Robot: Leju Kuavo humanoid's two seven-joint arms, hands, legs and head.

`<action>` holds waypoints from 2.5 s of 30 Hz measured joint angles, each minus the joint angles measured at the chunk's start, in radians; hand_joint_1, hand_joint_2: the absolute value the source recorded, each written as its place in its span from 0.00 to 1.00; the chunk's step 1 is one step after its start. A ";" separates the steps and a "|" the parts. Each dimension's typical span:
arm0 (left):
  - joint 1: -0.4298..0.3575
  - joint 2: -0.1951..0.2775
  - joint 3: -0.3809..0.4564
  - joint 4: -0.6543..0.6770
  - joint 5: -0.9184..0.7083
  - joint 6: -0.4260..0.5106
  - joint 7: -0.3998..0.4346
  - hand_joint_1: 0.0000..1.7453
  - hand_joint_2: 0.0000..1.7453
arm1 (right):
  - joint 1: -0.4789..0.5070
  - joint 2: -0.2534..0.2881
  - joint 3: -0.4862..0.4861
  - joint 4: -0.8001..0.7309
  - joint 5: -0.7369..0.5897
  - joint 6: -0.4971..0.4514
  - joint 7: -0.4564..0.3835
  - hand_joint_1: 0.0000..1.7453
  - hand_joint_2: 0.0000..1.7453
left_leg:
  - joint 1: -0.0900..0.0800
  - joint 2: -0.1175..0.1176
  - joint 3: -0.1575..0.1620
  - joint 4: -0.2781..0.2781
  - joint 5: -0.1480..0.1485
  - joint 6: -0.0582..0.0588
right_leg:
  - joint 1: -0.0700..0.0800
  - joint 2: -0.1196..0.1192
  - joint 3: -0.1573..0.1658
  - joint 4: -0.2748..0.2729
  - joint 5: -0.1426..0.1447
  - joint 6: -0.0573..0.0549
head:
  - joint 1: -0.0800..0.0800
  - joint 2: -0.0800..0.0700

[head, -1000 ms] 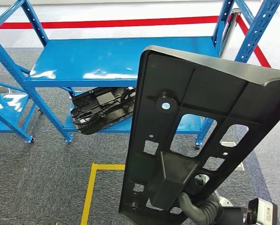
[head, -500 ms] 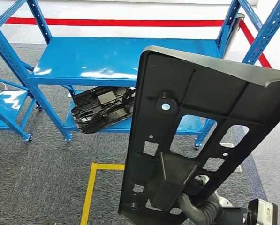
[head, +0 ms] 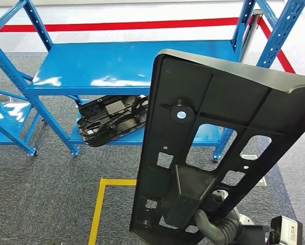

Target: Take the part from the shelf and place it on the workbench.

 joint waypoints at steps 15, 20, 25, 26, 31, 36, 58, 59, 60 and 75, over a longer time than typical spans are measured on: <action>-0.001 0.001 0.000 0.000 0.000 0.000 0.000 0.00 1.00 | 0.000 -0.001 0.000 -0.001 0.000 0.000 0.000 1.00 1.00 | -0.007 0.003 0.134 -0.315 0.149 0.054 | 0.005 0.005 -0.115 0.260 -0.127 0.034 | 0.001 0.000; -0.001 0.000 0.000 0.000 0.000 0.000 0.000 0.00 1.00 | -0.001 -0.001 0.000 0.000 0.000 0.000 0.000 1.00 1.00 | -0.008 0.001 0.136 -0.298 0.133 0.039 | 0.004 0.003 -0.011 0.030 0.006 0.034 | 0.001 0.000; -0.003 0.000 0.000 0.000 0.000 0.000 0.000 0.00 1.00 | -0.001 -0.001 0.000 0.000 0.000 0.000 0.000 1.00 1.00 | -0.009 0.001 0.126 -0.273 0.112 0.022 | 0.002 0.006 -0.003 0.001 0.001 0.009 | 0.000 0.000; -0.003 0.000 0.000 0.000 0.000 0.000 0.000 0.00 1.00 | -0.001 0.000 0.000 0.000 0.000 0.000 0.000 1.00 1.00 | -0.007 0.001 0.113 -0.241 0.089 0.016 | 0.000 0.004 -0.002 0.000 0.002 0.005 | 0.000 0.000; 0.000 0.000 0.000 0.000 0.000 0.000 0.000 0.00 1.00 | 0.000 0.000 0.000 0.001 0.000 0.000 0.000 1.00 1.00 | 0.000 0.001 0.005 -0.013 0.012 0.001 | 0.000 0.000 -0.001 0.001 0.000 -0.001 | 0.000 0.000; -0.001 0.002 0.000 0.000 0.000 0.000 0.000 0.00 1.00 | -0.002 0.000 0.000 0.001 0.000 0.000 0.000 1.00 1.00 | -0.011 -0.003 0.115 -0.265 0.146 0.029 | 0.002 0.004 0.004 0.000 -0.004 0.006 | 0.000 0.000; -0.002 0.000 0.000 0.000 0.000 0.000 0.000 0.00 1.00 | -0.001 0.000 0.000 0.000 0.000 0.000 -0.001 1.00 1.00 | -0.002 0.000 0.073 -0.157 0.044 0.005 | -0.002 0.002 0.001 -0.001 0.000 0.003 | 0.000 0.000; -0.002 0.000 0.000 0.000 0.000 0.000 0.000 0.00 1.00 | -0.001 0.000 0.000 0.000 0.000 0.000 -0.001 1.00 1.00 | 0.001 0.000 0.040 -0.086 0.014 0.001 | -0.002 0.001 0.000 -0.001 0.000 0.002 | 0.000 0.000; -0.001 0.000 0.000 0.000 0.000 0.000 0.000 0.00 1.00 | 0.000 0.000 0.000 0.001 0.000 0.000 -0.001 1.00 1.00 | 0.002 0.000 0.014 -0.029 -0.002 -0.002 | -0.002 0.000 0.001 -0.001 -0.001 0.001 | 0.000 0.000; -0.001 0.001 0.000 0.000 0.000 0.000 0.000 0.00 1.00 | -0.001 -0.001 0.000 -0.001 0.000 0.000 -0.001 1.00 1.00 | -0.004 0.002 0.126 -0.307 0.147 0.052 | 0.002 0.005 -0.099 0.230 -0.131 0.035 | 0.001 0.000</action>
